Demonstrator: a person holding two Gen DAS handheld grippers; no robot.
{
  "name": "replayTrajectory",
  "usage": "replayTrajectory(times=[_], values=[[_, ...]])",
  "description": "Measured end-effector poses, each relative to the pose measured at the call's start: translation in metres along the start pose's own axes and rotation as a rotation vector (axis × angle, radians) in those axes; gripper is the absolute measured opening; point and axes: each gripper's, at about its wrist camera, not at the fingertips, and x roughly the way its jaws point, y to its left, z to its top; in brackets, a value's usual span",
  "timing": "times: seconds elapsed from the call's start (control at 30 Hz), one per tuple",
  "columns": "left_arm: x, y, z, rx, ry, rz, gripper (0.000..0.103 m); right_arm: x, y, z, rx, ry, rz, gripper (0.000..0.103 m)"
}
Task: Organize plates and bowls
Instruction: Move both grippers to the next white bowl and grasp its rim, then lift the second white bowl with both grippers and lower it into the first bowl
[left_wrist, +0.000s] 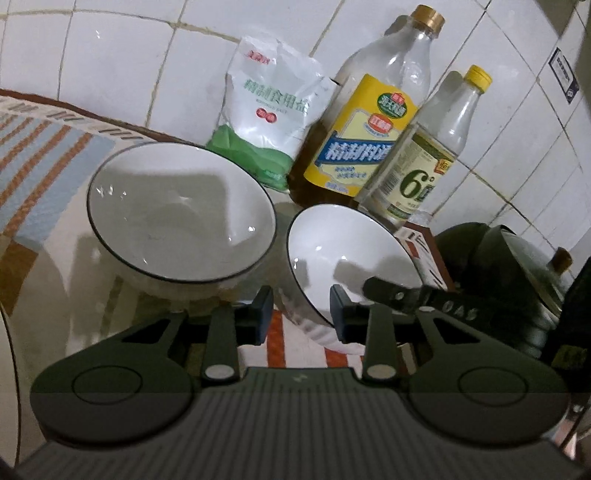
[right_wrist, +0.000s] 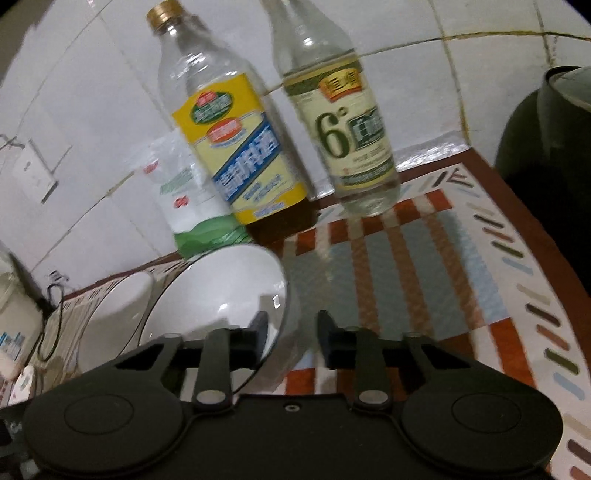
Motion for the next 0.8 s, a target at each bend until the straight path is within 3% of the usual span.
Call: replayTrajectory(times=[0.2,0.53,0.67,0.8], values=[[-0.005,-0.009,-0.006,0.090,0.011,0.029,0.021,-0.013,0.009,-0.010,-0.050,-0.038,-0.035,0.019],[-0.034,-0.017,-0.020,0.176,0.042,0.051,0.021,-0.036,0.019,-0.033,0.011,-0.016,-0.072,0.016],[-0.047,-0.018,-0.025,0.211,0.096,0.044,0.021,-0.052,0.027,-0.041,-0.001,0.008,-0.078,0.016],[-0.072,-0.016,-0.031,0.253,0.082,0.013,0.021,-0.068,0.036,-0.048,-0.006,0.034,-0.056,0.016]])
